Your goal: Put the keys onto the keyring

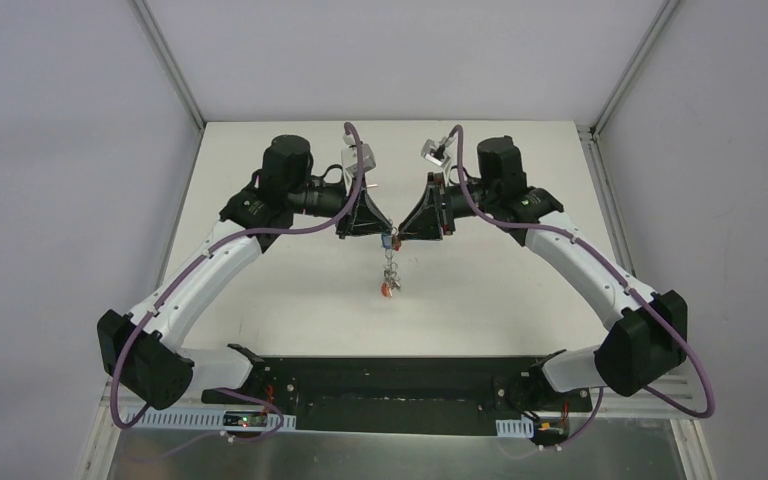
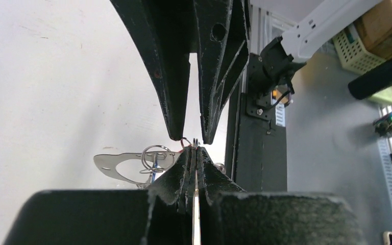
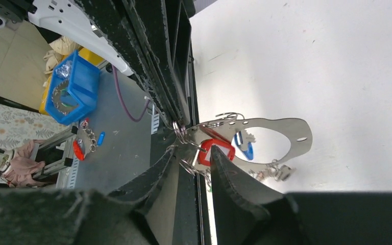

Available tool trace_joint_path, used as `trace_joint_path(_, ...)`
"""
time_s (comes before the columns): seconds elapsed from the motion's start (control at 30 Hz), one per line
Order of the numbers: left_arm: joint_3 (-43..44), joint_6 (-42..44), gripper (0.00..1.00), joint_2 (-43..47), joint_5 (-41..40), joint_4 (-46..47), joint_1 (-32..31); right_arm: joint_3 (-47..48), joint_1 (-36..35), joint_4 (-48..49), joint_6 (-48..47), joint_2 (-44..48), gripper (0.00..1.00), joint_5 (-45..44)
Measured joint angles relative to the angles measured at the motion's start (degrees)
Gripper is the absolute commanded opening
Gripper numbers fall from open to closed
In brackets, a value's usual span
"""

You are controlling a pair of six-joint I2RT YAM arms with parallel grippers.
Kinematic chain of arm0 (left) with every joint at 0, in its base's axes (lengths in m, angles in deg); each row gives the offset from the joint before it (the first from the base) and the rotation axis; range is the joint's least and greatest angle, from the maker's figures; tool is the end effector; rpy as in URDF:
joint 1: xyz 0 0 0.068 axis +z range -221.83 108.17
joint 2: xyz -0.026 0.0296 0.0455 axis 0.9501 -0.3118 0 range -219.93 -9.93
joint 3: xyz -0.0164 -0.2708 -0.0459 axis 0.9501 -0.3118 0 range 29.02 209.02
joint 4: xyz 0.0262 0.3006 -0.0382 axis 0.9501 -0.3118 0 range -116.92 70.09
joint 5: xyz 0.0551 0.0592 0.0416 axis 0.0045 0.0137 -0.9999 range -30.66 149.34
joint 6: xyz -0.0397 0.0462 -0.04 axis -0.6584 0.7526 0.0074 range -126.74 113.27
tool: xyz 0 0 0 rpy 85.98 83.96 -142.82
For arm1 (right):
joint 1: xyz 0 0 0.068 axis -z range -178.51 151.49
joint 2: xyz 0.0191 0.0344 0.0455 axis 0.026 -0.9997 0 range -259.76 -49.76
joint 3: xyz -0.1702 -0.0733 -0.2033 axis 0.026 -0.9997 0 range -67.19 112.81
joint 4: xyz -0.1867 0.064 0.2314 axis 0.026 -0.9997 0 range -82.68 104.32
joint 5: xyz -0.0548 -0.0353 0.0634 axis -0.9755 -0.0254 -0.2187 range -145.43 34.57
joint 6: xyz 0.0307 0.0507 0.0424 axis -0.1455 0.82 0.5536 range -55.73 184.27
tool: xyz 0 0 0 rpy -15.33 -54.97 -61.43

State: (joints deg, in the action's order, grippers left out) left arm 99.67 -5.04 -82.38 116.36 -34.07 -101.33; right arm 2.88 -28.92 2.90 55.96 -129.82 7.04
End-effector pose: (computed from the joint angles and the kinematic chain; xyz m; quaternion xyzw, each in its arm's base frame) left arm 0.2661 -0.2090 0.3890 0.4654 0.5985 -0.4970 0.4221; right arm 0.2877 0.2312 0.3473 -0.5099 0.5695 0.5128 0.3908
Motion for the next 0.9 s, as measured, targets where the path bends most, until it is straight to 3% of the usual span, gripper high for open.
trace_joint_path(0.27, -2.40, -6.97, 0.00, 0.13, 0.39, 7.61, 0.00, -0.57, 0.66, 4.83, 3.48, 0.20, 0.32, 1.73)
trace_joint_path(0.73, -4.46, -13.42, 0.00, 0.15, 0.98, 14.71, 0.83, -0.98, 0.72, 7.54, 5.22, 0.24, 0.01, 3.98)
trace_joint_path(0.9, -5.46, -14.86, 0.00, 0.22, 1.01, 16.26, 1.42, -0.81, 0.70, 6.43, 3.39, 0.24, 0.00, 3.15)
